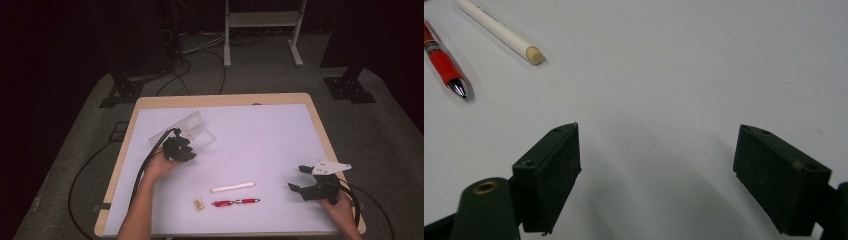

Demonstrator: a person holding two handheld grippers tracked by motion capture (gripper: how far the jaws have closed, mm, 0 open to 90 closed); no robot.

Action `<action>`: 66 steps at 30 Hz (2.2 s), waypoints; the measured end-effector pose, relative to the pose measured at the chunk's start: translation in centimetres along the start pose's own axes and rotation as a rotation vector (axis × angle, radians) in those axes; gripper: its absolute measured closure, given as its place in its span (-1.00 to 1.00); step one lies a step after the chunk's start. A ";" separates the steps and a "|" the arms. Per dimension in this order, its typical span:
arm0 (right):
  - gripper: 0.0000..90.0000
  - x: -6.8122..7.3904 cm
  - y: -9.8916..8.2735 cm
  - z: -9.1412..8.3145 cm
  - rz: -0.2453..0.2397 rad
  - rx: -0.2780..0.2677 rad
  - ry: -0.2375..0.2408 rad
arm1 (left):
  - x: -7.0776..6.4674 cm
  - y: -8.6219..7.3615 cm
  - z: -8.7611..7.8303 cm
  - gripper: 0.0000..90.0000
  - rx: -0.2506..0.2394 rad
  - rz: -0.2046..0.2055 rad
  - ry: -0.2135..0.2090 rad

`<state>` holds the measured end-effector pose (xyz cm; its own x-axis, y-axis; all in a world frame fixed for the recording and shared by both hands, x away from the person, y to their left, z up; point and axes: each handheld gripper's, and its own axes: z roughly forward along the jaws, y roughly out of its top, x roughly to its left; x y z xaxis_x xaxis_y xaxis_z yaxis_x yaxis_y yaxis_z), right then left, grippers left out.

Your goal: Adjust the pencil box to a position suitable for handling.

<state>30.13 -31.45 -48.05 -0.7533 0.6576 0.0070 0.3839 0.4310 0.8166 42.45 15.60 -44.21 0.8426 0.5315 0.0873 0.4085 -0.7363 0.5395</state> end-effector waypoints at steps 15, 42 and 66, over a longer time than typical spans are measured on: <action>-0.60 0.0 0.0 0.0 0.000 -0.001 0.002 | 0.1 -0.1 0.6 0.74 0.025 0.007 0.001; -0.60 -0.1 0.0 0.0 0.007 -0.002 0.003 | -0.8 0.4 -0.6 0.99 0.005 0.062 0.030; -0.60 -0.1 0.0 0.0 0.016 0.000 0.002 | -4.6 2.3 -0.9 0.98 -0.007 0.204 -0.036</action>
<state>30.20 -31.52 -48.06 -0.7480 0.6633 0.0211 0.3956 0.4202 0.8167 39.15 11.86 -42.60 0.9198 0.3560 0.1651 0.2256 -0.8239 0.5199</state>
